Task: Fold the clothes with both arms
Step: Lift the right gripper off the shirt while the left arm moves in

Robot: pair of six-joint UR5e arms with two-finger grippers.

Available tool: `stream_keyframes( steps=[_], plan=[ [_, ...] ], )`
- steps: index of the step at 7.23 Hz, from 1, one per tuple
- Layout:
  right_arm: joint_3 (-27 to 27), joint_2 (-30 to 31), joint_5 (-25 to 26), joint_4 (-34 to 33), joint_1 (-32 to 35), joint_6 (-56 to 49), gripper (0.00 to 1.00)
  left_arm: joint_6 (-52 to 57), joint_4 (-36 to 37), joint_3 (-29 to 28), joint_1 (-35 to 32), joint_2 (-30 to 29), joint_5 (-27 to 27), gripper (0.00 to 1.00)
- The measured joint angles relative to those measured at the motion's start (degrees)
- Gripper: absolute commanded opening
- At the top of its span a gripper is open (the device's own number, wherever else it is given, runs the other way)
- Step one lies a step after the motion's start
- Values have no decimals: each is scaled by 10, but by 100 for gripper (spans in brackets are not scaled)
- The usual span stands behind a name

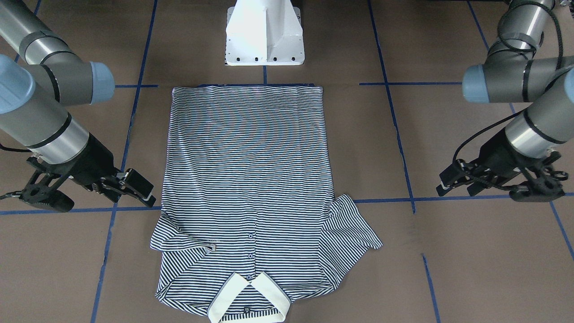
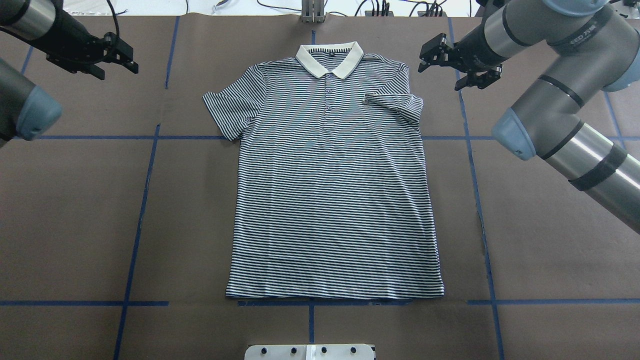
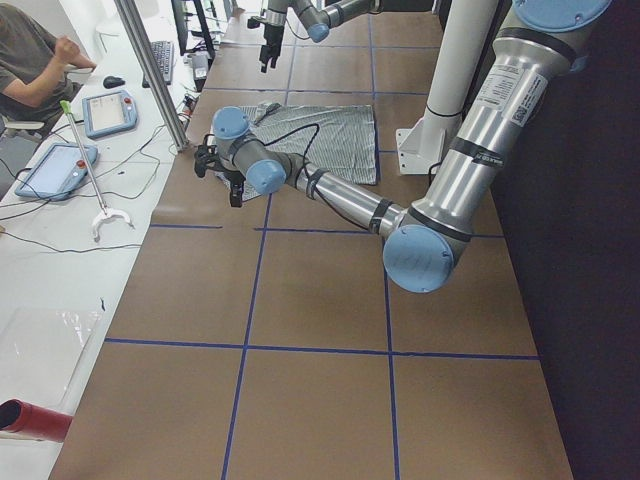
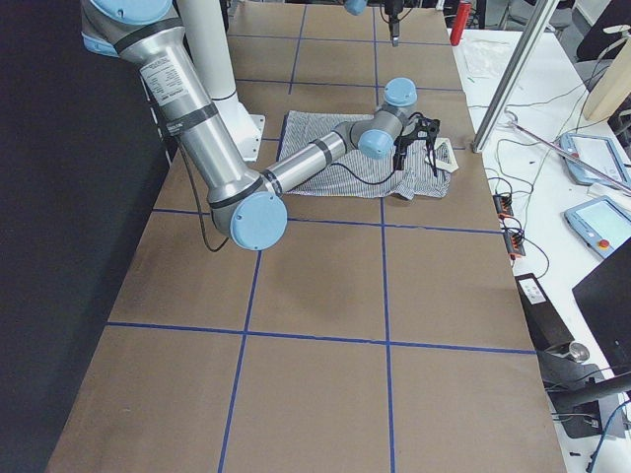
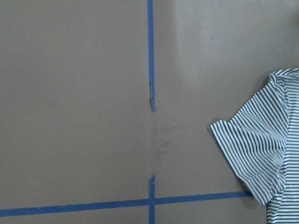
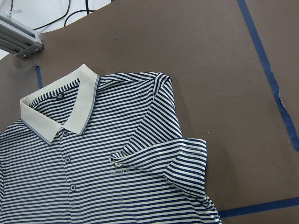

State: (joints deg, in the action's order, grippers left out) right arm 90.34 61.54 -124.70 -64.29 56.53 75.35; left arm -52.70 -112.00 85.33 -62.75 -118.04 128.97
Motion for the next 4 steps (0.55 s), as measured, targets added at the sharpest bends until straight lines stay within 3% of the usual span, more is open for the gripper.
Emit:
stream_keyframes(
  steps=[1,4],
  plan=[
    [9,21,-3,18,1,0,100,-12,-13,-50,17,-35,-39,74],
    [12,59,-15,71,2,1,100,-71,-148,-241,73,-133,-123,68]
  ],
)
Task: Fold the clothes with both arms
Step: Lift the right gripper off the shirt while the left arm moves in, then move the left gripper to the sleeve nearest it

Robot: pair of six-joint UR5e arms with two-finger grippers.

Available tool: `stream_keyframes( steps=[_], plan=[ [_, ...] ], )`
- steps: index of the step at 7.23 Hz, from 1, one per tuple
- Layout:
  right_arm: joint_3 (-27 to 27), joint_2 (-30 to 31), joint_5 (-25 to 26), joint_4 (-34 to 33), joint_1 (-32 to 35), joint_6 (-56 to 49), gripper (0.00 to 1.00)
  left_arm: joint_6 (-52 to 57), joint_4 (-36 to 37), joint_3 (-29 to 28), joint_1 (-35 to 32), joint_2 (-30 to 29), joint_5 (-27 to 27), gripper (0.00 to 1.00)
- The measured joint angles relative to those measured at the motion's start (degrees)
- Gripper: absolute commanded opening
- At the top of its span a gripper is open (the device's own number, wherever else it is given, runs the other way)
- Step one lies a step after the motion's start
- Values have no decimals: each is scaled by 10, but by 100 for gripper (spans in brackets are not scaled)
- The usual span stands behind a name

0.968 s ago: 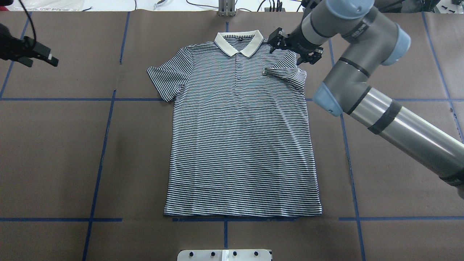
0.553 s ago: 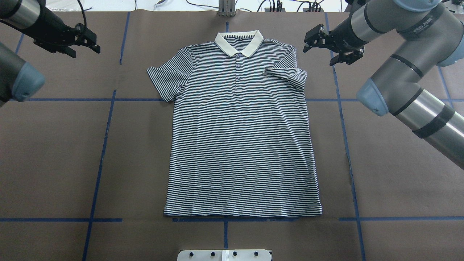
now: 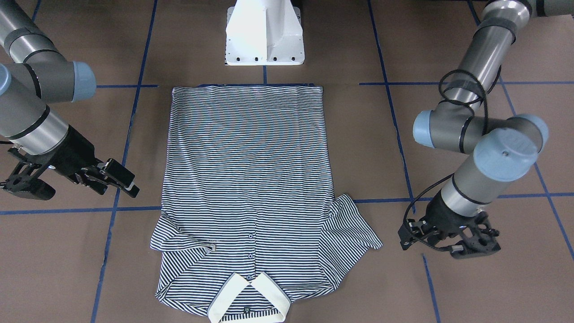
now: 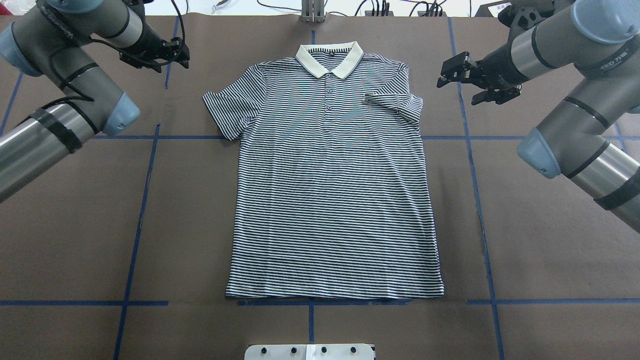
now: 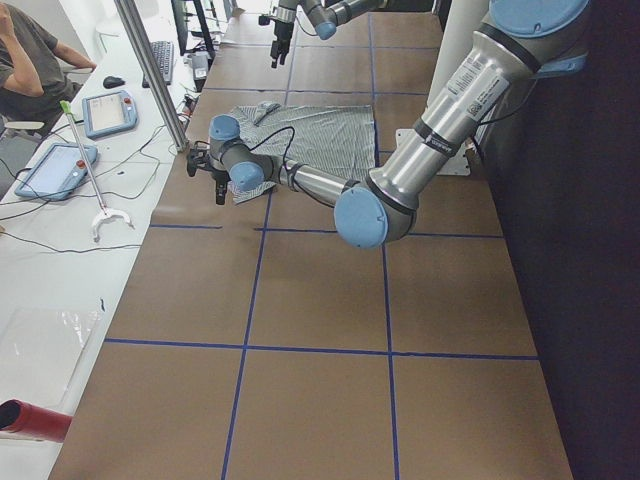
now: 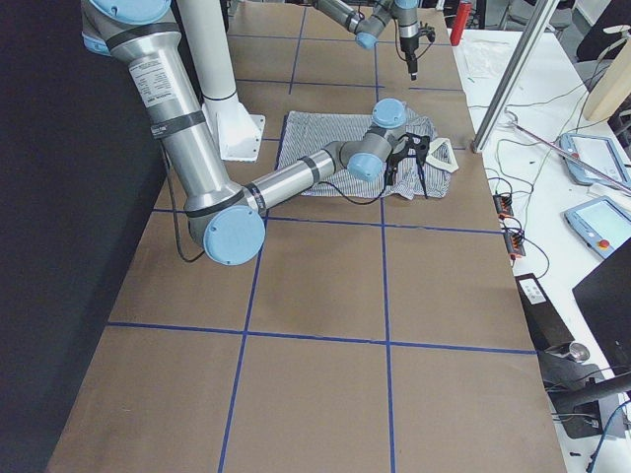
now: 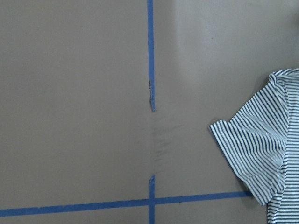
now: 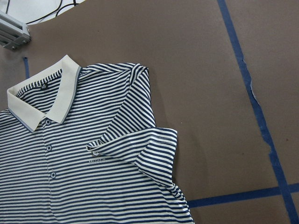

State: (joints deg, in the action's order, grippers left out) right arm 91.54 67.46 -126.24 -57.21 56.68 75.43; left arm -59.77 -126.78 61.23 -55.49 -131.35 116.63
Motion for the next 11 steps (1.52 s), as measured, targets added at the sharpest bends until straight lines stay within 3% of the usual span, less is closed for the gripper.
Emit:
stream_keyframes(
  steps=[3,11],
  plan=[
    [-2,7,-11,5,0,0,100,-27,-23,-43,46,-23,-37,60],
    [-8,2,-10,5,-1,0,100,-25,-23,-50,55,-21,-43,55]
  ],
)
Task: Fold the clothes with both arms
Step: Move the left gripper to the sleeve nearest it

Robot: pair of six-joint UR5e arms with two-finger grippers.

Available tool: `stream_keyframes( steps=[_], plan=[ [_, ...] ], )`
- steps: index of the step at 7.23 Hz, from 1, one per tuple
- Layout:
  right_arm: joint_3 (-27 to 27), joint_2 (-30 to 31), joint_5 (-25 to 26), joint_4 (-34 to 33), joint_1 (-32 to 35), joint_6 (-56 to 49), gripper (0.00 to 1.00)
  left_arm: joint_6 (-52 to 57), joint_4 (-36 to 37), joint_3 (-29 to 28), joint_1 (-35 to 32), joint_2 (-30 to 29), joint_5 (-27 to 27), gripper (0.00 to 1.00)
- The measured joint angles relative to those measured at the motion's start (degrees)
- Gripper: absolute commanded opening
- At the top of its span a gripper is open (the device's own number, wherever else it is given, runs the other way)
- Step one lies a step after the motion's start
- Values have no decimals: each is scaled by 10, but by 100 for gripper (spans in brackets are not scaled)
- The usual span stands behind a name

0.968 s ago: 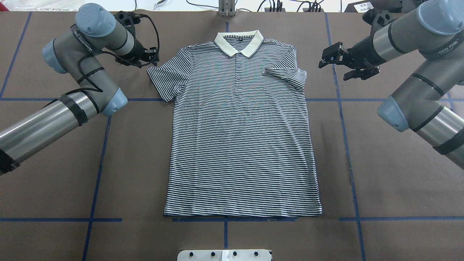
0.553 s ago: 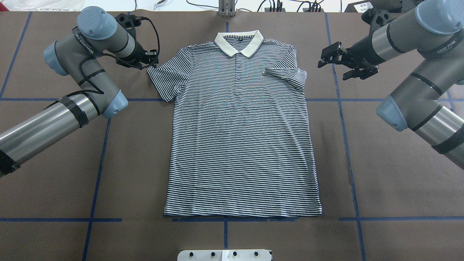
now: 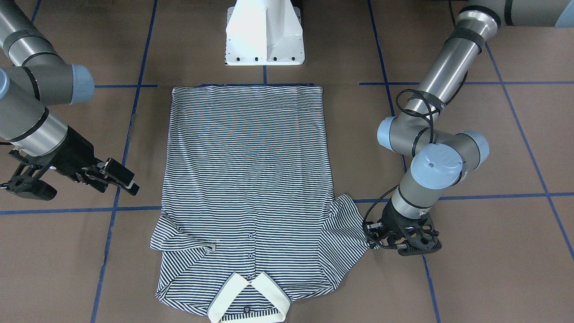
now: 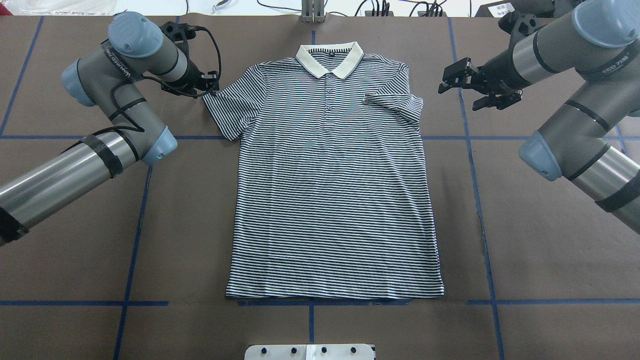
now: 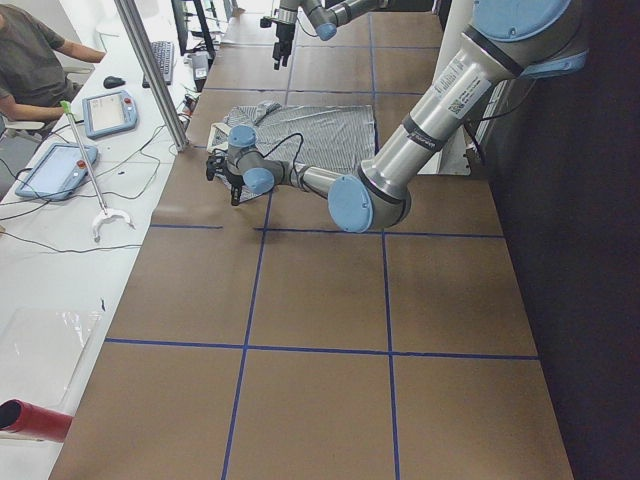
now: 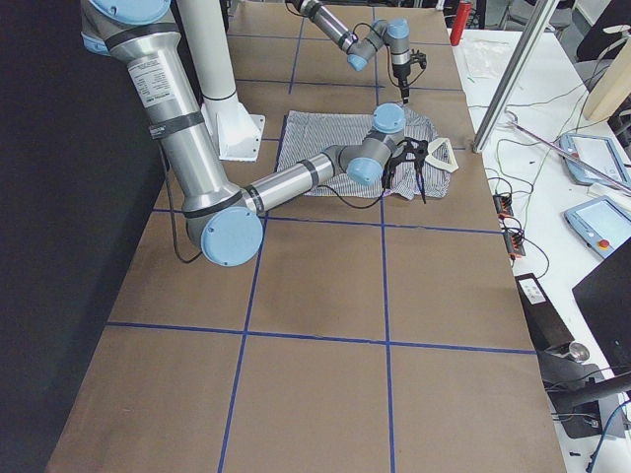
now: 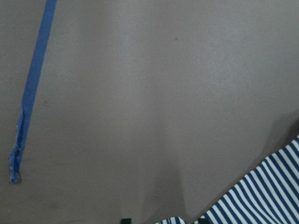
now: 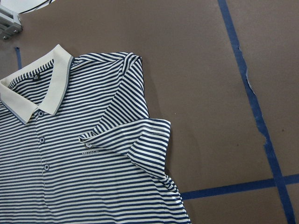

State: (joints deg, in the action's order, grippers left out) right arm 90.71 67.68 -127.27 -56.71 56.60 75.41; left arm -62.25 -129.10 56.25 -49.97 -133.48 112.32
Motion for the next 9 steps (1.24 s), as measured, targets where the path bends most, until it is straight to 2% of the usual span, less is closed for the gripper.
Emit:
stream_keyframes(
  steps=[1,4,6,7,8,9],
  plan=[
    [-1,0,0,0,0,0,100,0,0,-2,1,0,0,53],
    [-3,0,0,0,0,1,100,0,-3,-6,2,-2,-9,36],
    [-4,0,0,0,0,3,100,-1,-4,-7,5,-3,-11,11],
    [-4,1,0,0,0,4,100,-1,-4,-7,7,-3,-11,8],
    [-4,2,0,0,0,5,100,-2,-4,-7,9,-4,-11,0],
    [-5,2,0,0,0,6,100,-3,-3,-7,10,-5,-11,0]
  ],
)
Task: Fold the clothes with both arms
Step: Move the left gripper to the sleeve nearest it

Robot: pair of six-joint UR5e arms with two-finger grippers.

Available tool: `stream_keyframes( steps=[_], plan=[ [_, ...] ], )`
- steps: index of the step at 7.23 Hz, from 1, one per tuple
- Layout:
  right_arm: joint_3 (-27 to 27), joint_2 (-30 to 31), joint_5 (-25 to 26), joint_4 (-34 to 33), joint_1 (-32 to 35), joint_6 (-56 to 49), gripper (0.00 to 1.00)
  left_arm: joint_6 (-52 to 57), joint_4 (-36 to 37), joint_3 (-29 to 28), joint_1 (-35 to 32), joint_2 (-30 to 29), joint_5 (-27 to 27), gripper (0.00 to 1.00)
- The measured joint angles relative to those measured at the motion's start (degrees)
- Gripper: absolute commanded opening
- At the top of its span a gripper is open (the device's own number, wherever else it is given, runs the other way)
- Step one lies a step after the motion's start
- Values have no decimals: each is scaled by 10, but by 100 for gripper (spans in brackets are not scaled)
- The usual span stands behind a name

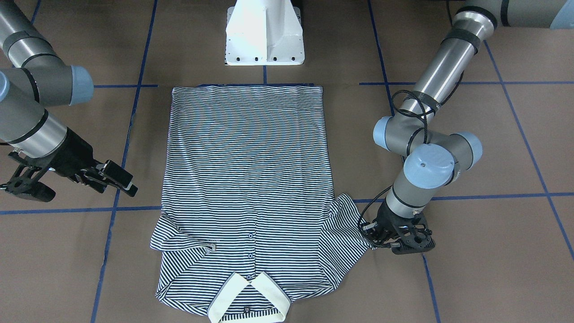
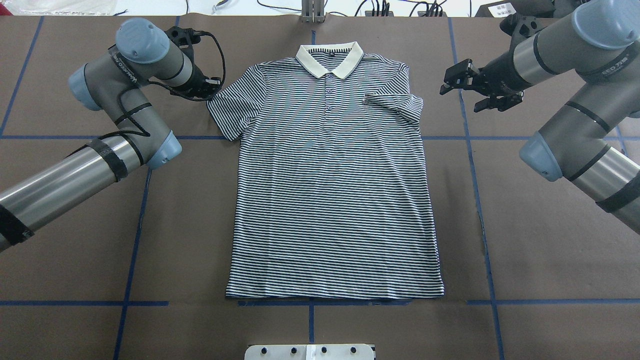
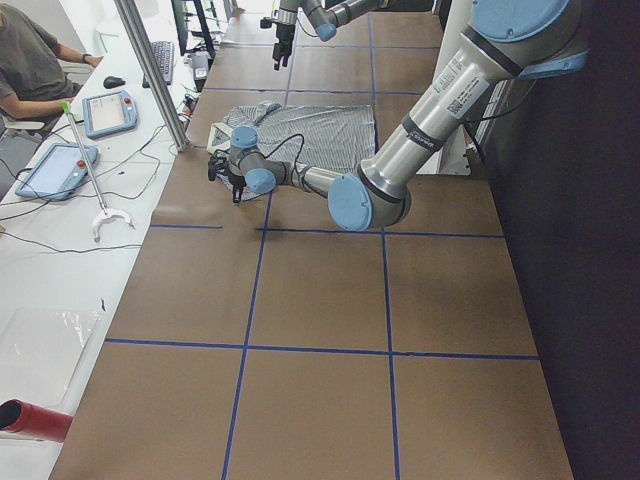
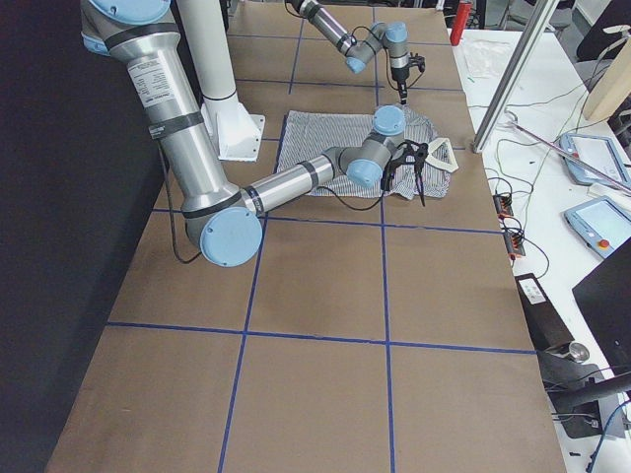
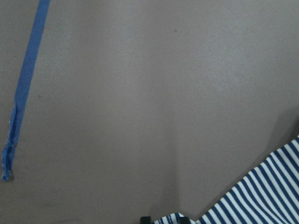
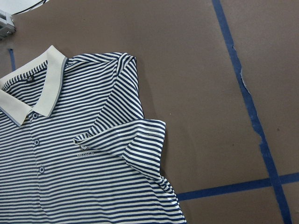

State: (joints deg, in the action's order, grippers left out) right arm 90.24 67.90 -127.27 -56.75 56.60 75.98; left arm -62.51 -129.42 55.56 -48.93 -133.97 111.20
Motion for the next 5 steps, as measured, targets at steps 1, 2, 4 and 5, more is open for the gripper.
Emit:
stream_keyframes(
  steps=[1,2,4,5],
  plan=[
    [0,0,0,0,0,1,100,-1,1,1,1,-2,0,0],
    [0,0,0,0,0,1,100,-1,2,2,1,-6,0,0],
    [0,0,-1,0,0,2,100,-4,11,31,1,-17,4,0],
    [0,-1,-1,0,0,2,100,-12,28,56,1,-23,6,0]
  ],
)
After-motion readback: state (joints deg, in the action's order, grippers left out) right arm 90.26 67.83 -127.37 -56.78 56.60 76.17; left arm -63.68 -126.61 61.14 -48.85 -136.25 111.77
